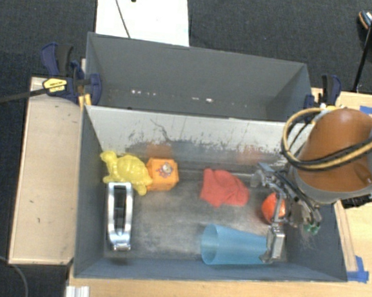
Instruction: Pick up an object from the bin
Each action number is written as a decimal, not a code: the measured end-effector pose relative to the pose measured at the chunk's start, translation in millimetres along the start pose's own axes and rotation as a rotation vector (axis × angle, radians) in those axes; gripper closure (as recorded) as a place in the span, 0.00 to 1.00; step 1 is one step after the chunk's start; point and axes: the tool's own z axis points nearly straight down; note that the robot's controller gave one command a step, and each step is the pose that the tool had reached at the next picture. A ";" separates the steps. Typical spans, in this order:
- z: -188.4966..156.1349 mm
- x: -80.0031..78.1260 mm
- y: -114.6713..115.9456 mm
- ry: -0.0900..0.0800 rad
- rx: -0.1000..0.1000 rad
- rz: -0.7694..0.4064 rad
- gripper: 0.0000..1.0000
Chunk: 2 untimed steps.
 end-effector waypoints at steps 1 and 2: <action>-4.4 -1.6 0.1 -0.008 0.001 -0.001 0.00; 9.6 0.9 -37.7 -0.010 -0.001 -0.036 0.00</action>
Offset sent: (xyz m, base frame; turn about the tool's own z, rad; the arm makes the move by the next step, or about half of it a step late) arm -0.0061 -0.0718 -0.0213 -0.0429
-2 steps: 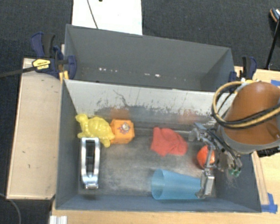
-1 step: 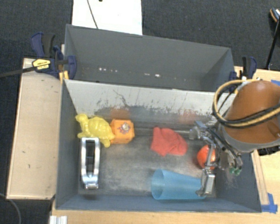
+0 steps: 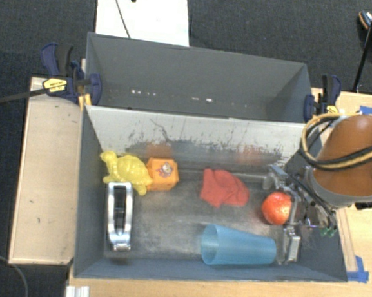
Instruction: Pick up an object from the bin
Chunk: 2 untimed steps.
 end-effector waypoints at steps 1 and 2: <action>18.1 -7.5 -33.6 -0.001 0.005 0.078 0.00; 33.7 -43.1 -39.4 0.000 0.002 0.049 0.00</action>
Offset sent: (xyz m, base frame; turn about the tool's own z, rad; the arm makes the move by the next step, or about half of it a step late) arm 0.0499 -0.0409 -0.0385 0.0397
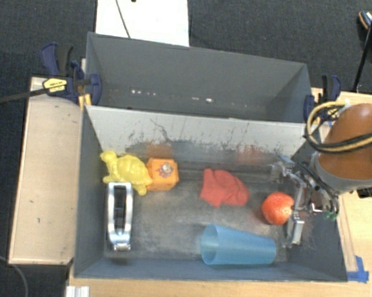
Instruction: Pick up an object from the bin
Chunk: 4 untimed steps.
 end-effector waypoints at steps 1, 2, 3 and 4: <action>39.1 -13.7 -20.0 0.004 -0.001 0.311 1.00; 39.1 -13.8 -20.0 0.004 0.000 0.311 1.00; -16.4 -10.9 -15.5 0.008 -0.001 0.305 1.00; -25.7 -20.8 -12.7 -0.012 0.001 0.313 1.00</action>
Offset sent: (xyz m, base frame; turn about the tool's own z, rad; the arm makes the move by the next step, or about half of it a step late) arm 0.0000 0.0000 0.0000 0.0000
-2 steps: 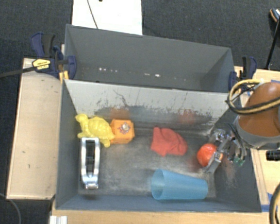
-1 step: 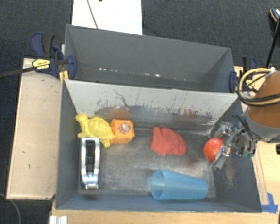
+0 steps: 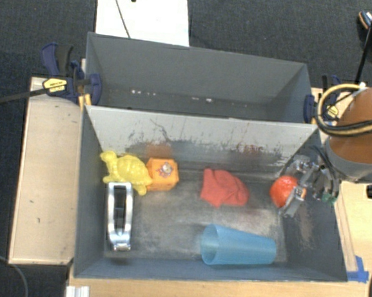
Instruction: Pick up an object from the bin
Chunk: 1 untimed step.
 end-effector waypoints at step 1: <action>-25.1 7.8 -11.3 0.022 0.002 -0.008 1.00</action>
Offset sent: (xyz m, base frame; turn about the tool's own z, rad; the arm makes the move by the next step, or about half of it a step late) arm -0.0006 0.0004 0.1196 -0.0311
